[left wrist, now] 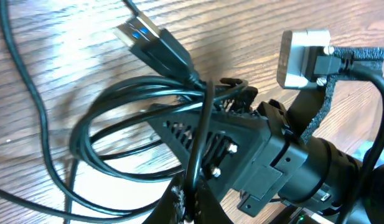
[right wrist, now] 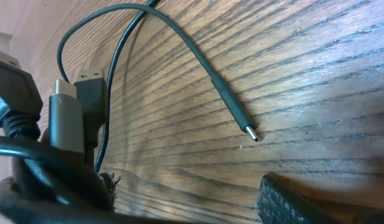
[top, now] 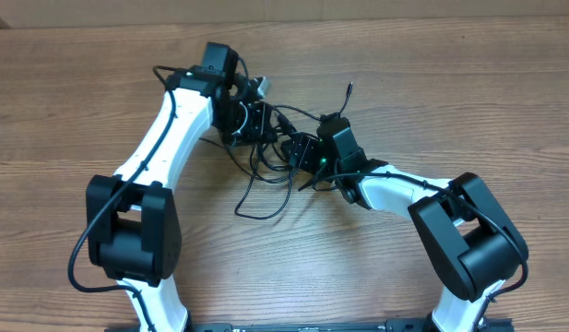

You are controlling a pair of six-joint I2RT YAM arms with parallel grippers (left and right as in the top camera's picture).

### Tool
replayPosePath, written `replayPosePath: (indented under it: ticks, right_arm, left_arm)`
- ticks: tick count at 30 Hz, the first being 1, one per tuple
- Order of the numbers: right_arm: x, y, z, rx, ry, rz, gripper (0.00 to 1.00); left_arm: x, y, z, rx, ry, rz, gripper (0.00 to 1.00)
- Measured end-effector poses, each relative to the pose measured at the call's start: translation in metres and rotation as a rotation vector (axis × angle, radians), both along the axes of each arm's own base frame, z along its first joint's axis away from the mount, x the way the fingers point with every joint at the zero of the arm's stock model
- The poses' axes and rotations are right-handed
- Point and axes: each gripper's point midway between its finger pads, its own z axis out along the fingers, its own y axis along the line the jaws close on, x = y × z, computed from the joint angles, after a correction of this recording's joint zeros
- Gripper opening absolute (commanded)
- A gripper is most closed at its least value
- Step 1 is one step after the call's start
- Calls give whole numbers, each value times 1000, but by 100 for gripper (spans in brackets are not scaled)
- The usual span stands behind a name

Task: Untangle cables
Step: 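Pull the left gripper leftward to stretch a cable strand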

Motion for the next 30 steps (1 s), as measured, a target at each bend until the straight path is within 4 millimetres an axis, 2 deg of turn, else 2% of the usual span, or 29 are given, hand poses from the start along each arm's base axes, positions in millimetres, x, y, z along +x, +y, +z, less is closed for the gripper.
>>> replayPosePath:
  ticks: [10, 30]
  right_arm:
    - [-1, 2, 0, -1, -1, 5, 72]
    - [3, 5, 6, 13, -31, 13, 82]
  left_arm:
    - [3, 12, 1, -14, 26, 43, 4]
    - [5, 17, 2, -17, 22, 58, 4]
